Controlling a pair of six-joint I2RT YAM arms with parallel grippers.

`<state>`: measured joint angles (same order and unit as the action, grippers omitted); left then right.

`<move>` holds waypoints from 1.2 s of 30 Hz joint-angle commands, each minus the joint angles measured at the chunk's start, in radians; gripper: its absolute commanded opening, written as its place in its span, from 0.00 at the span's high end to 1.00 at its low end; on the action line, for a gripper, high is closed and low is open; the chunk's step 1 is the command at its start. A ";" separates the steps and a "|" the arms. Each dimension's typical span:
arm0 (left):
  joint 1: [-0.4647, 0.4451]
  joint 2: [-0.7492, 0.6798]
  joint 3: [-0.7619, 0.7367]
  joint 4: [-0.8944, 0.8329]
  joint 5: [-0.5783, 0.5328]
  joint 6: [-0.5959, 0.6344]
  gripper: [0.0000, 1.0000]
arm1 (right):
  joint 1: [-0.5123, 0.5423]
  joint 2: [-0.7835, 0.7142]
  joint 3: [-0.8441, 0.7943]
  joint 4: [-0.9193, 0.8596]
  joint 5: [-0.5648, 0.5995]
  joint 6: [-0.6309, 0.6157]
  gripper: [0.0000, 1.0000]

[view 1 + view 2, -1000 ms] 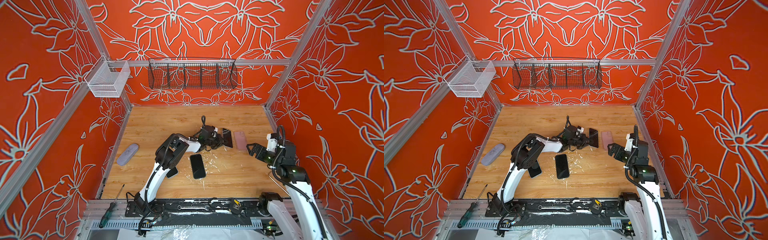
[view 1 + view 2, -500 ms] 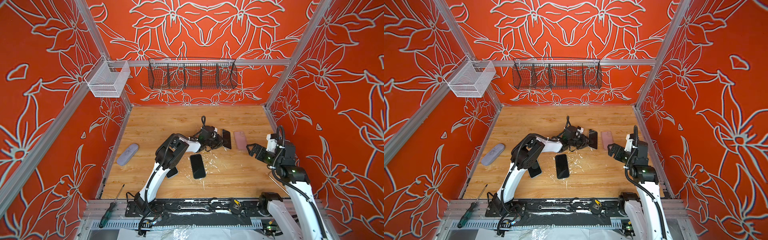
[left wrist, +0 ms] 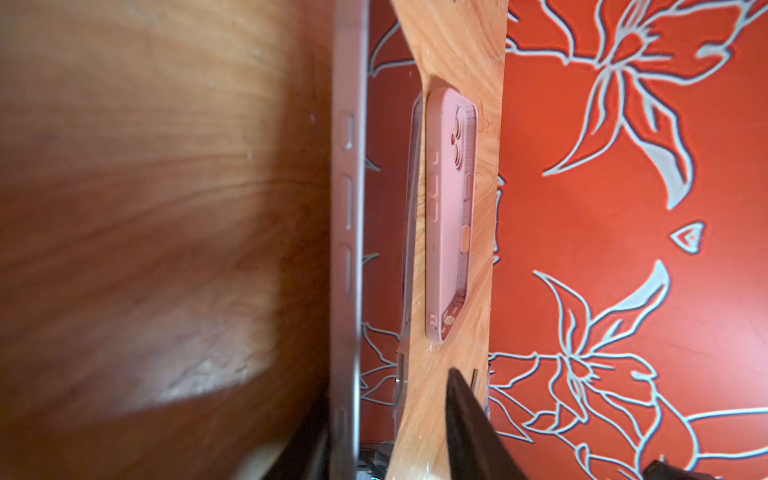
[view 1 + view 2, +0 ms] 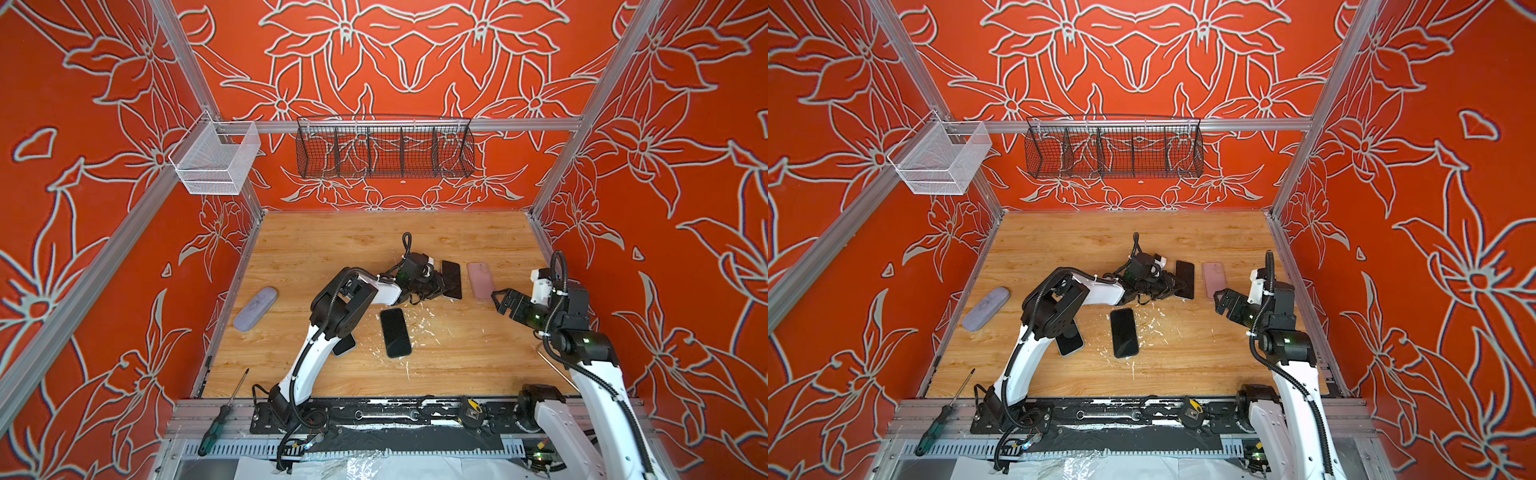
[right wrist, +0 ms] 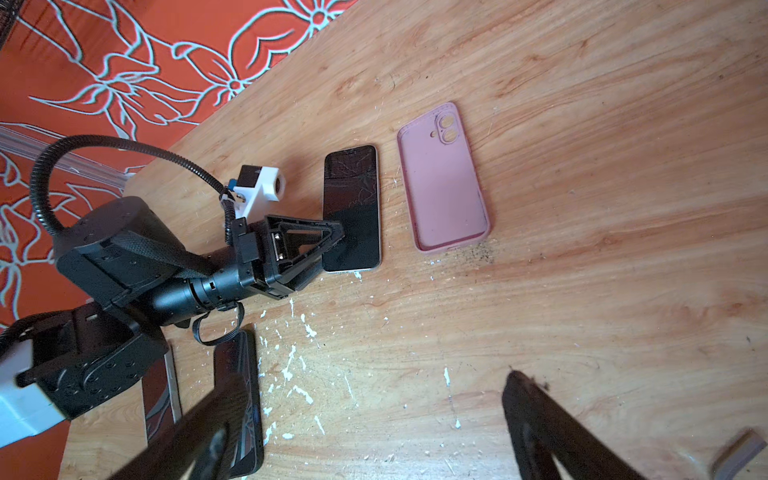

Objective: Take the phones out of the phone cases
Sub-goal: 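Lower the bare phone onto the table with the left gripper beside the case, then lift the open left gripper away while the right gripper moves over the black phone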

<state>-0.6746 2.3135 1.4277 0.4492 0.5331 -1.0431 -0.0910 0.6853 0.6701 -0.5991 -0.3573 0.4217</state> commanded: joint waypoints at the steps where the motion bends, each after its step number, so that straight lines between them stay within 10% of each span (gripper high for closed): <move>1: -0.003 -0.058 -0.004 -0.041 -0.027 0.048 0.56 | -0.003 0.001 0.015 -0.040 0.009 -0.021 0.02; 22: -0.002 -0.264 0.011 -0.339 -0.044 0.212 0.06 | 0.025 0.059 0.082 -0.107 -0.023 -0.035 0.02; 36: 0.227 -0.691 0.011 -0.972 -0.169 0.509 0.03 | 0.474 0.158 0.048 0.092 0.303 0.083 0.02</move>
<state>-0.4999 1.6764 1.4288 -0.3187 0.4255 -0.6357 0.3450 0.8124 0.7227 -0.5701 -0.1623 0.4763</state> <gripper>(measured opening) 0.974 0.980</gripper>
